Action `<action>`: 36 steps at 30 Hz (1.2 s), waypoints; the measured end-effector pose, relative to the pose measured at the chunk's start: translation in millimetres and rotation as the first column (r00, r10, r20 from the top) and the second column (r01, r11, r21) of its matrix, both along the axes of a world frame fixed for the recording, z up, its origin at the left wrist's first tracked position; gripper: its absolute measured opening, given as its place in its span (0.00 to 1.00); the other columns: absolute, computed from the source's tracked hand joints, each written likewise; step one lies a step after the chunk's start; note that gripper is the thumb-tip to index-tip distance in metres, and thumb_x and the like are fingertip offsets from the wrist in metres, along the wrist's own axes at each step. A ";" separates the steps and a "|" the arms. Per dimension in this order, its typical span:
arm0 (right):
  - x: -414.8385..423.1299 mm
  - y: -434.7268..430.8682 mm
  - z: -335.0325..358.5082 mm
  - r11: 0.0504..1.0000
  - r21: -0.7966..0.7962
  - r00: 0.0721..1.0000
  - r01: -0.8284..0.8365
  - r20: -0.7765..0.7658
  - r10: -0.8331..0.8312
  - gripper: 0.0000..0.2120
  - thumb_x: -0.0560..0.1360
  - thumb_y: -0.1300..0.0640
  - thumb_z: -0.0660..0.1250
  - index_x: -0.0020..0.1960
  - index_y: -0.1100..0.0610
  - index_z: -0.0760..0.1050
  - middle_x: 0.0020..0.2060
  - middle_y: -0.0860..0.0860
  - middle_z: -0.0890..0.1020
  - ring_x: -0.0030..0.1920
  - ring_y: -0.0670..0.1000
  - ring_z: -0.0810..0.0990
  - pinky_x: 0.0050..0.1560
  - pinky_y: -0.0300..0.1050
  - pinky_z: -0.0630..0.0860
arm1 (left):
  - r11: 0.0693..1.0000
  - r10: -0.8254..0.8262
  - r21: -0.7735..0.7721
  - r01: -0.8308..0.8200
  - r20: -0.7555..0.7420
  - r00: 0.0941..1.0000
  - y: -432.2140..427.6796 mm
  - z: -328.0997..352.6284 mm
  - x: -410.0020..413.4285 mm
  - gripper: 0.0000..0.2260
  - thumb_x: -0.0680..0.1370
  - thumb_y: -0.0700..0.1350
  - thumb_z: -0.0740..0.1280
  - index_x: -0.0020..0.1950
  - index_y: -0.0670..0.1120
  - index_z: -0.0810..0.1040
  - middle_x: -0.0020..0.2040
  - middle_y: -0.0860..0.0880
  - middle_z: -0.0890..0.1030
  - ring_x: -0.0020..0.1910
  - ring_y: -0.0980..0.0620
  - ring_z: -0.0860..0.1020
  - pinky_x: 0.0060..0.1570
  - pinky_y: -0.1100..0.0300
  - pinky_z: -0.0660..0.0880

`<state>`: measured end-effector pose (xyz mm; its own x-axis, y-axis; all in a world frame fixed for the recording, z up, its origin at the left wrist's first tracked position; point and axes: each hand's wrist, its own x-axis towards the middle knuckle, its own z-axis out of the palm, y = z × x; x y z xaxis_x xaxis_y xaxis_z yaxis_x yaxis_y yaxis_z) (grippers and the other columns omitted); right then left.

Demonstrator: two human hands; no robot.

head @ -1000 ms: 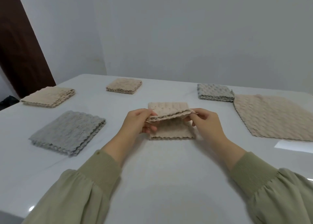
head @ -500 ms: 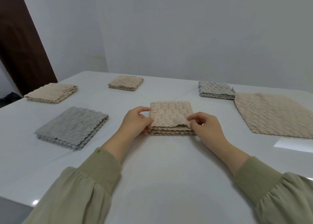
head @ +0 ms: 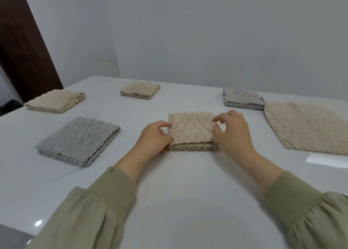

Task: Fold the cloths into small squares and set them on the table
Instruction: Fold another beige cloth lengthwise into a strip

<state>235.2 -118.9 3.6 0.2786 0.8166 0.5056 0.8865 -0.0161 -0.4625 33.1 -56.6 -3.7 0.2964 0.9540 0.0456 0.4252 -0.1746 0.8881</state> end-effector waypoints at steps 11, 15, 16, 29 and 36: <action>-34.5 64.4 -21.9 0.888 -0.458 0.922 -0.048 0.322 0.216 0.24 0.80 0.47 0.46 0.74 0.55 0.57 0.73 0.52 0.63 0.72 0.53 0.59 0.69 0.55 0.54 | 0.993 0.095 -0.076 -0.091 0.057 0.994 12.2 -0.7 4.2 0.12 0.75 0.41 0.66 0.57 0.50 0.74 0.33 0.48 0.81 0.26 0.53 0.77 0.26 0.64 0.72; -33.2 65.8 -24.7 0.889 -0.457 0.922 -0.037 0.328 0.207 0.27 0.80 0.45 0.44 0.76 0.54 0.51 0.76 0.53 0.54 0.76 0.53 0.50 0.73 0.57 0.46 | 0.965 0.254 -0.115 -0.235 0.202 0.946 39.0 -0.7 21.3 0.12 0.75 0.49 0.66 0.56 0.49 0.75 0.43 0.46 0.82 0.35 0.50 0.80 0.39 0.55 0.79; -34.0 65.8 -24.6 0.883 -0.469 0.924 -0.035 0.321 0.207 0.27 0.80 0.45 0.44 0.77 0.54 0.50 0.77 0.53 0.52 0.76 0.53 0.49 0.73 0.57 0.45 | 0.961 0.272 -0.106 -0.255 0.209 0.939 44.5 0.1 27.5 0.14 0.73 0.52 0.67 0.57 0.49 0.75 0.48 0.47 0.82 0.41 0.49 0.81 0.45 0.52 0.79; -29.4 64.0 -23.5 0.828 -0.561 0.961 0.013 0.235 0.145 0.31 0.79 0.40 0.43 0.77 0.53 0.47 0.77 0.52 0.48 0.76 0.53 0.45 0.73 0.60 0.41 | 0.888 0.391 0.373 -0.271 -0.297 0.871 66.2 -18.3 48.5 0.10 0.77 0.43 0.63 0.57 0.51 0.78 0.54 0.50 0.81 0.54 0.48 0.77 0.46 0.59 0.71; -27.8 50.2 -8.5 0.995 -0.097 0.997 -0.039 0.062 0.045 0.23 0.80 0.55 0.49 0.75 0.56 0.58 0.76 0.53 0.56 0.76 0.50 0.50 0.74 0.55 0.44 | 0.743 0.246 0.656 -0.130 -0.087 0.965 46.2 -9.8 39.7 0.12 0.78 0.39 0.61 0.60 0.44 0.78 0.58 0.49 0.79 0.61 0.51 0.70 0.60 0.62 0.65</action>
